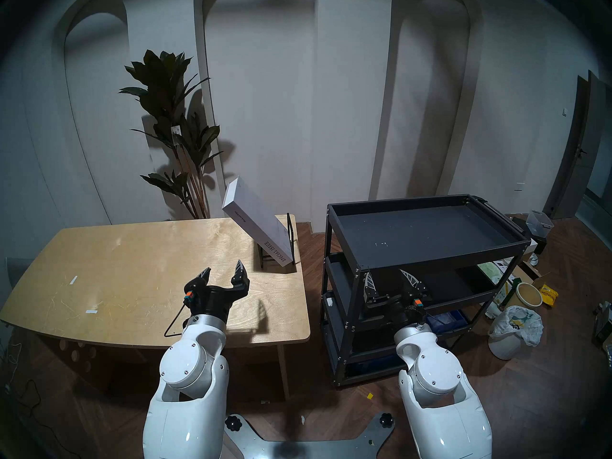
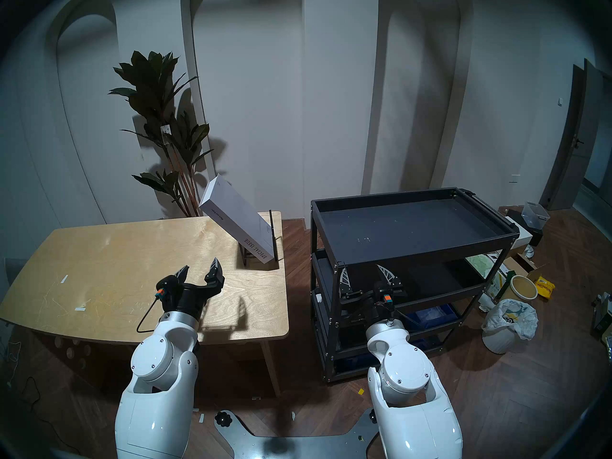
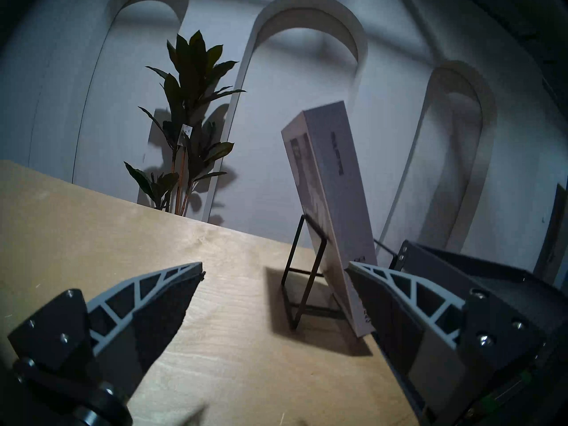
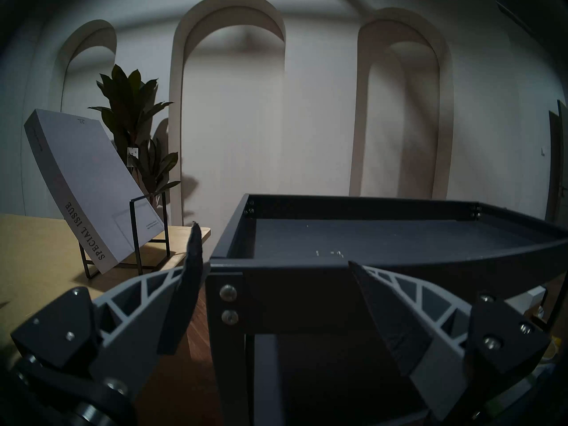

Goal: Transfer books between table and cart

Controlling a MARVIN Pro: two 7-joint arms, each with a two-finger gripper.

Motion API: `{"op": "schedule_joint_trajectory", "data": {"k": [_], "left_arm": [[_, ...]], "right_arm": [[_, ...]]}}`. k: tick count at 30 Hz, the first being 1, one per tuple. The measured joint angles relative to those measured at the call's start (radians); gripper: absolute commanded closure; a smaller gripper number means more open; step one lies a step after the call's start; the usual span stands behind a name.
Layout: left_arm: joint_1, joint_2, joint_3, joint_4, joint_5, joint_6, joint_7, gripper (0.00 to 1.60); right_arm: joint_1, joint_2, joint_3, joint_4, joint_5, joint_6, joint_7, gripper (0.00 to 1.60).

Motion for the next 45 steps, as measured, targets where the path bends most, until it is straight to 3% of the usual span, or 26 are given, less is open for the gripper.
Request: {"op": "schedule_joint_trajectory", "data": {"k": [6,14,27,38,45], "left_arm": [[-0.041,-0.003,0.017,-0.032,-0.082,0.048,0.046,0.0],[-0.113,-0.003,0.044,-0.053,-0.122,0.088,0.123,0.0],[-0.176,0.002,0.093,-0.095,-0.157,0.168,0.216,0.0],[-0.219,0.007,0.14,-0.077,-0.118,0.131,0.264,0.0],[-0.302,0.005,0.186,0.033,-0.032,0.075,0.35,0.0]], "right_arm": [[0.01,0.028,-0.02,-0.006,-0.088,-0.021,-0.007,0.0],[0.021,0.044,-0.043,0.027,-0.17,-0.051,-0.039,0.0],[0.046,0.042,-0.052,0.094,-0.225,-0.093,-0.103,0.0],[0.063,0.037,-0.053,0.117,-0.228,-0.11,-0.121,0.0],[0.074,0.034,-0.052,0.13,-0.207,-0.12,-0.125,0.0]]}}
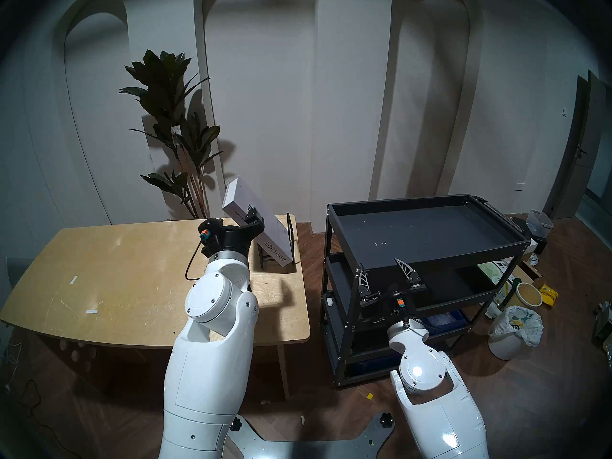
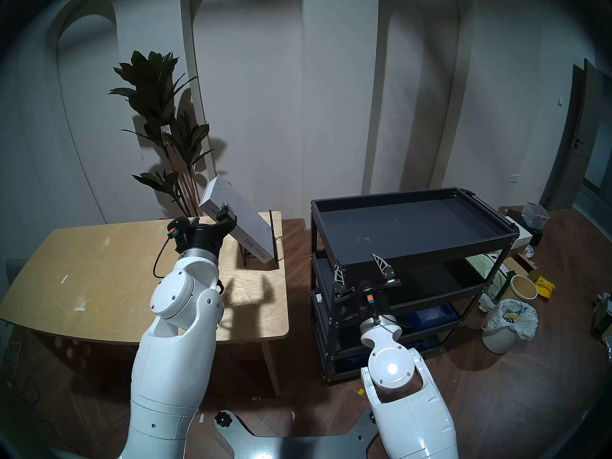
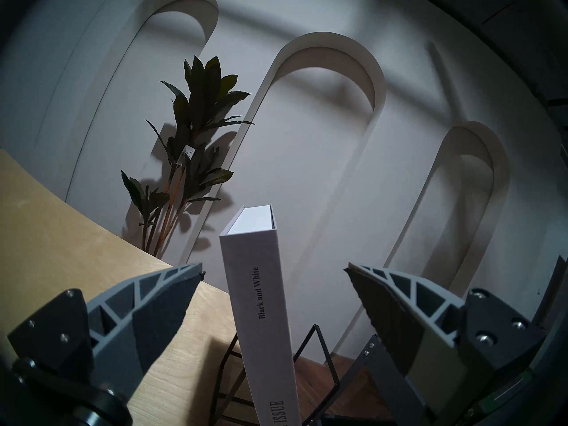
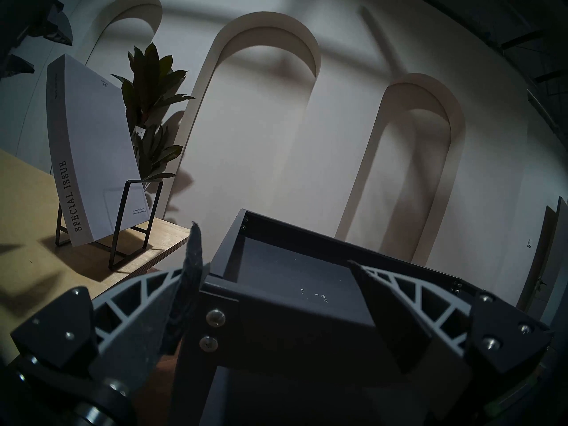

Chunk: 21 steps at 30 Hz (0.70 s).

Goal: Transfer books between table and cart

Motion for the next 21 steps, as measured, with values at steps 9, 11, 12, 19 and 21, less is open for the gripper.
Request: {"op": "schedule_joint_trajectory", "data": {"k": [9,11,12,19,21], "left_arm": [[-0.059,-0.011,0.013,0.071,0.038,-0.037,0.067,0.0],[-0.069,-0.014,0.013,0.083,0.043,-0.043,0.077,0.0],[-0.076,-0.015,0.013,0.091,0.047,-0.047,0.083,0.0],[-0.113,-0.021,0.013,0.133,0.058,-0.064,0.102,0.0],[-0.123,-0.023,0.013,0.143,0.058,-0.066,0.105,0.0]], "right_arm": [[0.01,0.0,0.002,0.005,0.031,-0.01,0.004,0.0],[0.012,0.0,0.002,0.005,0.036,-0.012,0.007,0.0],[0.013,0.0,0.002,0.006,0.04,-0.013,0.01,0.0],[0.018,0.001,0.004,0.006,0.053,-0.017,0.023,0.0],[0.019,0.001,0.005,0.006,0.055,-0.018,0.025,0.0]]}}
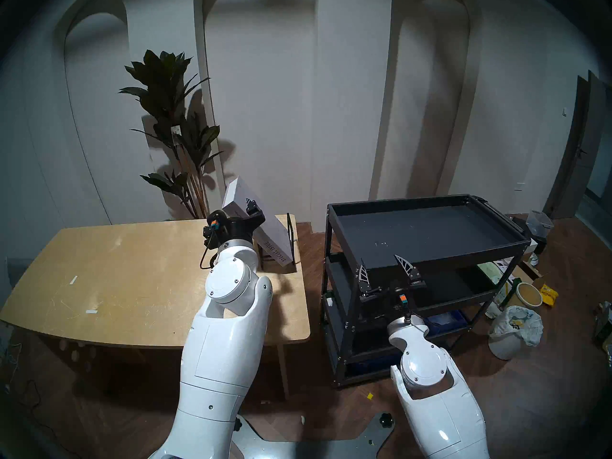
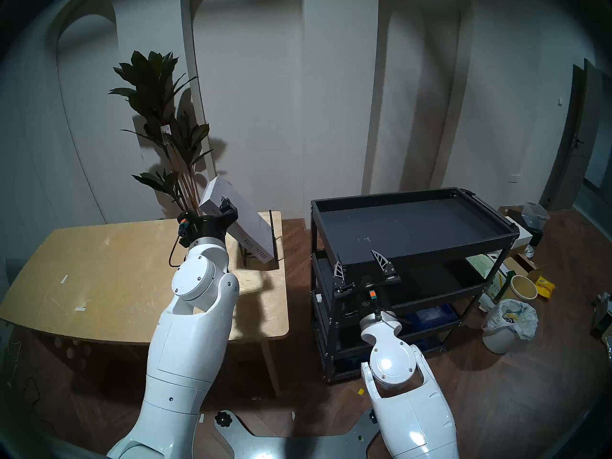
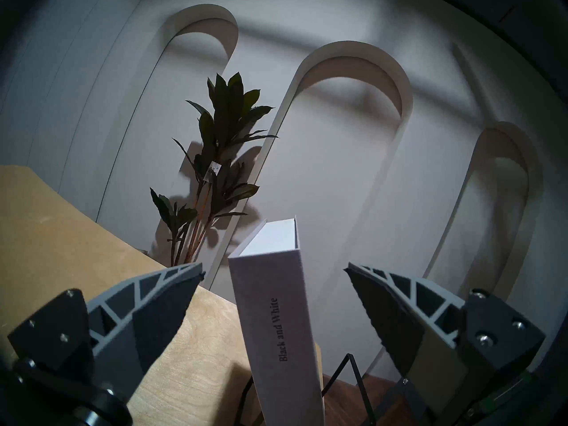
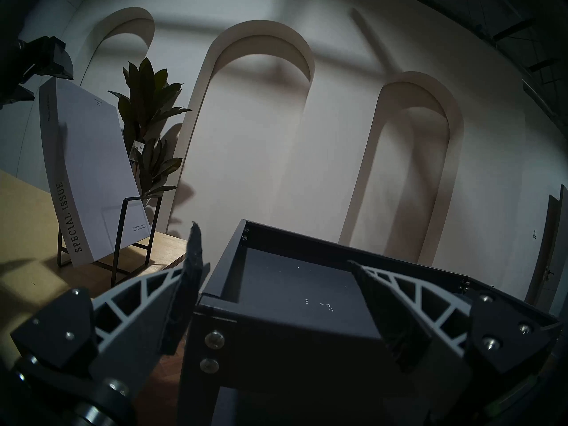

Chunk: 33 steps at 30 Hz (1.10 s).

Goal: Transfer books between table and cart

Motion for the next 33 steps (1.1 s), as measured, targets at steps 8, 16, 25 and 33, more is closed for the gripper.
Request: {"op": "schedule_joint_trajectory", "data": {"k": [8,16,25,33], "left_arm": [[-0.047,-0.006,-0.015,0.052,-0.021,-0.001,-0.01,0.0],[-0.09,-0.008,-0.044,0.108,-0.07,0.025,-0.029,0.0],[-0.127,-0.007,-0.057,0.143,-0.09,0.04,-0.042,0.0],[-0.152,-0.003,-0.057,0.154,-0.102,0.042,-0.054,0.0]], "right_arm": [[-0.001,0.0,0.005,-0.003,0.006,-0.004,0.001,0.0],[-0.004,0.0,0.014,-0.013,0.019,-0.008,-0.008,0.0],[-0.007,0.0,0.016,-0.022,0.028,-0.011,-0.014,0.0],[-0.013,0.0,0.017,-0.028,0.032,-0.013,-0.019,0.0]]}}
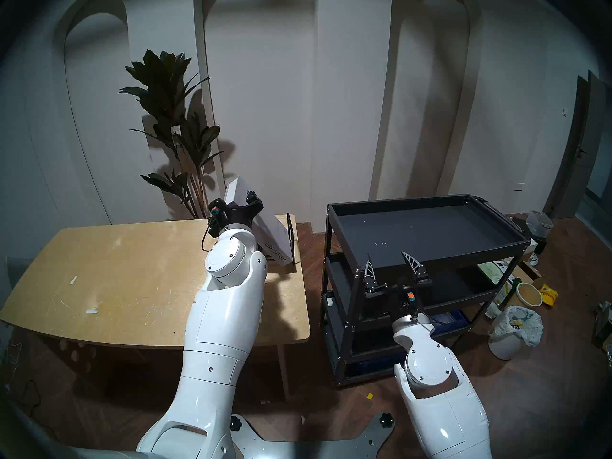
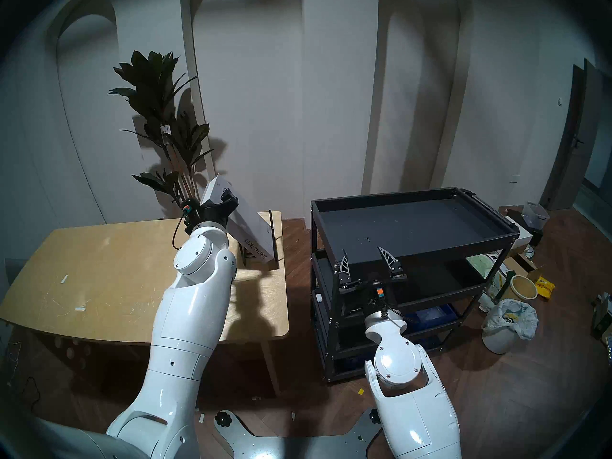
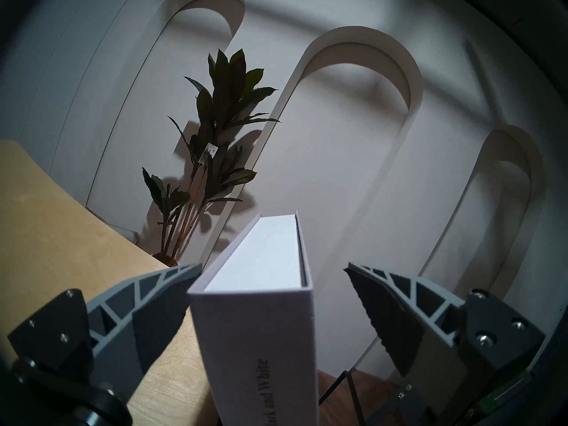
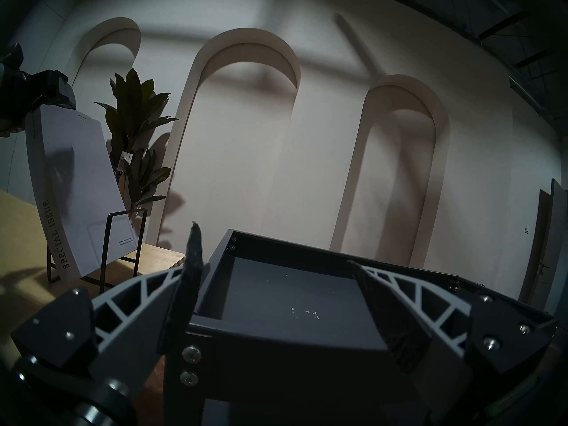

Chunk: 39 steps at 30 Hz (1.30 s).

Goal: Transfer books between table and cart

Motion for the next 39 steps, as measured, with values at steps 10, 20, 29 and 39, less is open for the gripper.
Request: {"op": "schedule_joint_trajectory", "data": {"k": [10,20,29,39], "left_arm": [[-0.035,0.01,-0.023,0.054,-0.043,0.039,-0.019,0.0],[-0.063,0.021,-0.033,0.095,-0.06,0.038,-0.033,0.0],[-0.08,0.026,-0.029,0.108,-0.068,0.037,-0.041,0.09],[-0.092,0.026,-0.024,0.125,-0.091,0.039,-0.048,0.54]], "right_arm": [[-0.008,0.001,0.001,-0.007,0.004,-0.002,-0.006,0.0],[-0.012,0.001,0.002,-0.01,0.003,-0.002,-0.015,0.0],[-0.011,-0.002,0.005,-0.017,0.003,-0.002,-0.028,0.0],[-0.011,-0.003,0.006,-0.018,0.003,-0.002,-0.038,0.0]]}}
